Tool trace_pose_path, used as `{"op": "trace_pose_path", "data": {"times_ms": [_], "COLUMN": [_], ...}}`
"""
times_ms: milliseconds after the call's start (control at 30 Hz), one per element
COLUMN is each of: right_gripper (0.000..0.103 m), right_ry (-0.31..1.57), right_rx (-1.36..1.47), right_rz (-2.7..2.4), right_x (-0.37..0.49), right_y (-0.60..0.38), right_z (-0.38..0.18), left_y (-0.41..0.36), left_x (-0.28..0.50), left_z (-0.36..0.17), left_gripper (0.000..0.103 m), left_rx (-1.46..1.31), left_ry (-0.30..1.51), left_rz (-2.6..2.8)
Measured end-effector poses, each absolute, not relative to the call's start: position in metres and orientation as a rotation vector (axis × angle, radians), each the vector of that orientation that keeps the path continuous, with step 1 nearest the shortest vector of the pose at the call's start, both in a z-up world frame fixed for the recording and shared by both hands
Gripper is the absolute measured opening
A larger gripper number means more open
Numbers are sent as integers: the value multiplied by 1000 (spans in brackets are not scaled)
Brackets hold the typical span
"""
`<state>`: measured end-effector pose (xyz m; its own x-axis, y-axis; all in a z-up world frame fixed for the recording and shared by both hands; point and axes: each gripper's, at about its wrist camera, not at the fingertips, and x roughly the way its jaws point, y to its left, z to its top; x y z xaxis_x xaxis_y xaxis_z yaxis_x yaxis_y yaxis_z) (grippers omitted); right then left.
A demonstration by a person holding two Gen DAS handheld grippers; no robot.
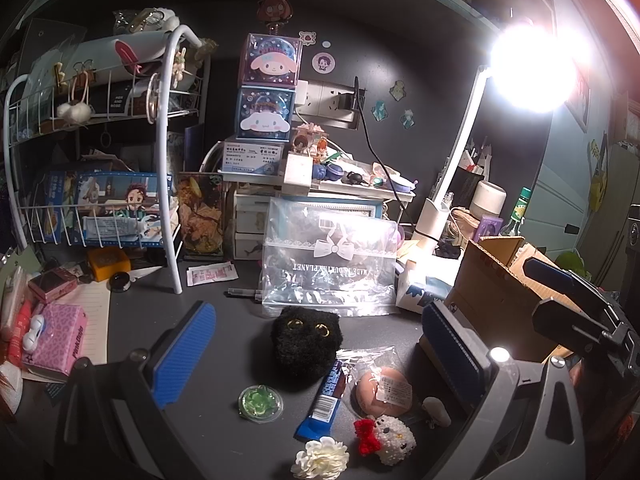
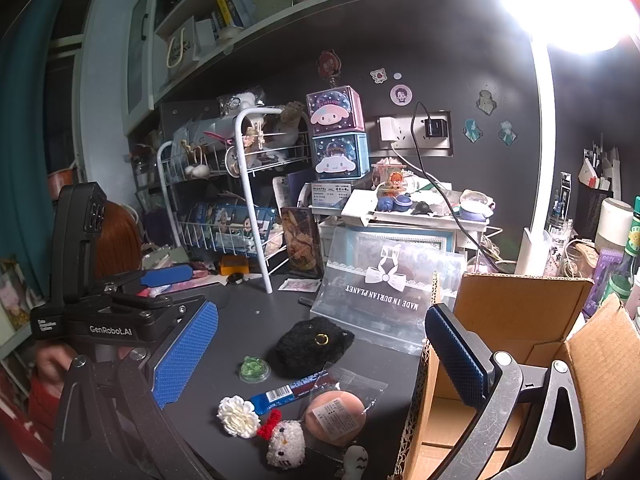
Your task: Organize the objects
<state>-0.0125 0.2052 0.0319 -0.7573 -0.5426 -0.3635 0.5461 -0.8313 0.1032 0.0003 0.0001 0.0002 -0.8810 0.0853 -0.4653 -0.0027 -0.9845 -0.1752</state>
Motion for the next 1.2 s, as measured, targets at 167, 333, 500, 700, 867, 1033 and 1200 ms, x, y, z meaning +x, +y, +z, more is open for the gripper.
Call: {"op": "trace_pose_path", "data": {"times_ms": [167,333,500,700,867,1033,1200], "right_gripper": [103,103,103,103,103,103,103], "right_ry": [9,9,6,3,1,-1,-2], "right_rx": [514,516,518,519,521,522,522], "right_rz": [-2499,-2500,-2501,-2501,-2500,-2500,-2501], "right_x": [-12,-13,-13,-13,-13,-13,-12], "right_y": [205,207,207,208,208,208,207], "right_z": [32,32,31,30,30,30,30], "left_y": [0,0,0,0,0,0,3], "left_x": [0,0,0,0,0,0,-2], "left_z": [0,0,0,0,0,0,7], "left_gripper": [102,102,102,102,102,102,102], "left_rx": [-752,-752,-752,-752,-752,-753,-756], "left_ry": [-262,-261,-261,-262,-260,-259,-262], "left_rz": [2992,2991,2990,2990,2990,2990,2991]}}
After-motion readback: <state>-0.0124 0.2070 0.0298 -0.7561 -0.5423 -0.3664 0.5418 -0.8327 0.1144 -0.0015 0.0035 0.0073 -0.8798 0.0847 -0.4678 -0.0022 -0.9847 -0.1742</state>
